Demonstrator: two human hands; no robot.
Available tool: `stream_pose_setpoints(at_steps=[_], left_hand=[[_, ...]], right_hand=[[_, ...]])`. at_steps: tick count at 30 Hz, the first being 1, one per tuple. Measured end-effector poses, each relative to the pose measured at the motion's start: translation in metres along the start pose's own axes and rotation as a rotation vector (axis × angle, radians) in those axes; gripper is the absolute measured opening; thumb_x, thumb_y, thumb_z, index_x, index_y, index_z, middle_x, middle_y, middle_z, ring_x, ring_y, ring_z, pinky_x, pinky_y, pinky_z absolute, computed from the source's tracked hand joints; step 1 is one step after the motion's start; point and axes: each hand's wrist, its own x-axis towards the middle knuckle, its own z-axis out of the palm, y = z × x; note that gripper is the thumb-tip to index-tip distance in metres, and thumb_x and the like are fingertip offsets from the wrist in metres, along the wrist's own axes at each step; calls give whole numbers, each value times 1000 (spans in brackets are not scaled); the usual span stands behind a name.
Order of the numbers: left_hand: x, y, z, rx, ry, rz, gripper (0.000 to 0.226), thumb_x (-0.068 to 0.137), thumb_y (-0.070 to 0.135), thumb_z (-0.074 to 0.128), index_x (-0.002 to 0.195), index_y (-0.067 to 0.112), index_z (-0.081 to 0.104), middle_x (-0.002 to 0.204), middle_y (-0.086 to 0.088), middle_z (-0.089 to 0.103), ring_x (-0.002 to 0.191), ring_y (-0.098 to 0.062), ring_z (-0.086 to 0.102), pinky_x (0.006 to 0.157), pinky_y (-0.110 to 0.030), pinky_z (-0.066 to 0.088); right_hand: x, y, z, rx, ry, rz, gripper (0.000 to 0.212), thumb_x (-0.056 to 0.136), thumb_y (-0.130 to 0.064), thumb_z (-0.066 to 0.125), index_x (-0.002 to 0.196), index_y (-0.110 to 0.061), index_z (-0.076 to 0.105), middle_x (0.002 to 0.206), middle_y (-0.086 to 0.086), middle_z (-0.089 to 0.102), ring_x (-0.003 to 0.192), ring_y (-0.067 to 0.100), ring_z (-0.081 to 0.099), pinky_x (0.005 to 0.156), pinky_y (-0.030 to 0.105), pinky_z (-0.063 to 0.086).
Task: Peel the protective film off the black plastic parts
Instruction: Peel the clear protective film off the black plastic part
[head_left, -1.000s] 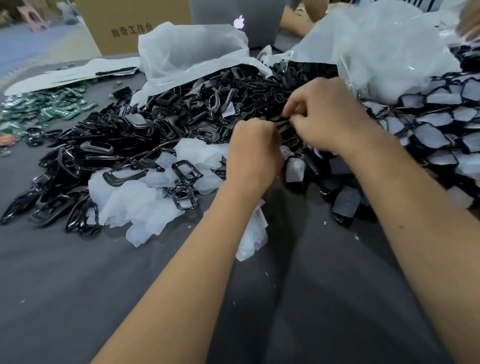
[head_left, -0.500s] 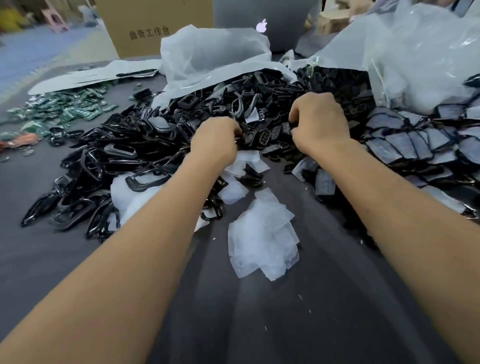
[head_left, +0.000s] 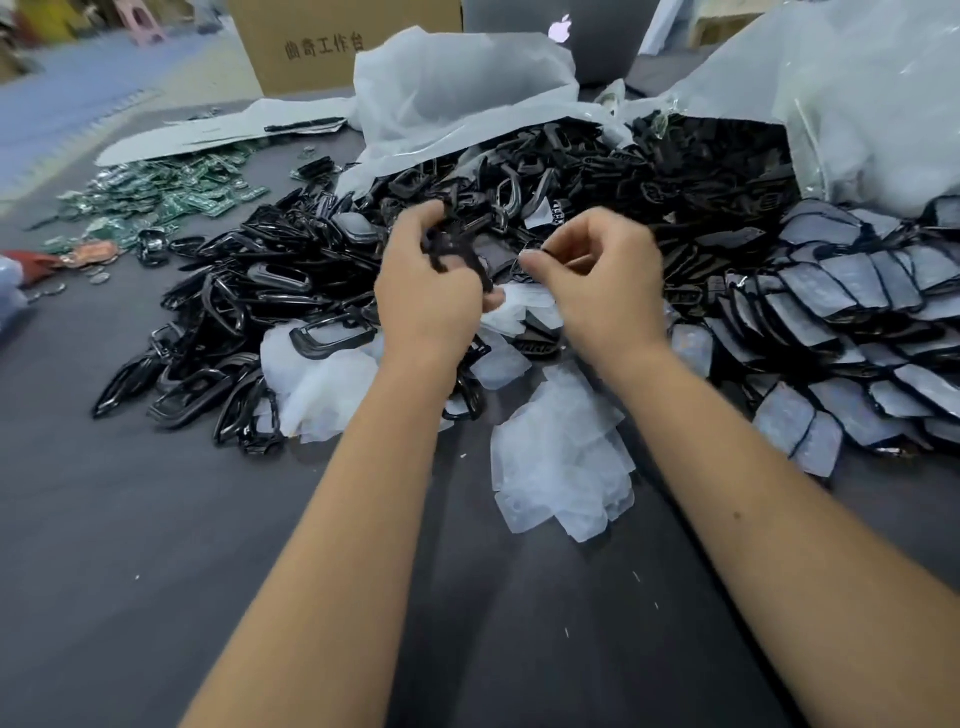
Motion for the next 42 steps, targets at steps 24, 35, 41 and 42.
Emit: stream_pose_setpoints(at_steps=[24,35,41,42], left_hand=[[-12,-23,-10,168,172,169,7,95,5,63,89,9,62,80,-10,69,52,-19,73,66,-46,63],[-12,-21,-7,80,127,48,18,89,-5,59,91,11,68,67,-2,66,57,-20,74,76,-49,64],[-10,-19,-7,-10,102,-21,13,89,-6,66,87,7,67,70,-8,66,58,-26,75,69,-44,65],[-10,-19,-7,0,99,-16,13,89,-6,66,86,7,67,68,-7,66,58,-26,75,67,-43,65]], right_hand=[[-15,17,-1,465,-203,148,35,84,4,78,112,-16,70,93,6,75,78,11,69,74,25,57],[-17,13,0,457,-235,103,41,86,12,65,110,-19,78,86,2,65,72,14,61,69,26,55],[-18,13,2,413,-174,60,24,87,3,69,88,-19,78,79,-3,69,70,13,57,64,24,50],[-18,13,2,396,-156,48,22,86,2,71,84,-19,75,80,-1,69,71,12,58,66,24,51]])
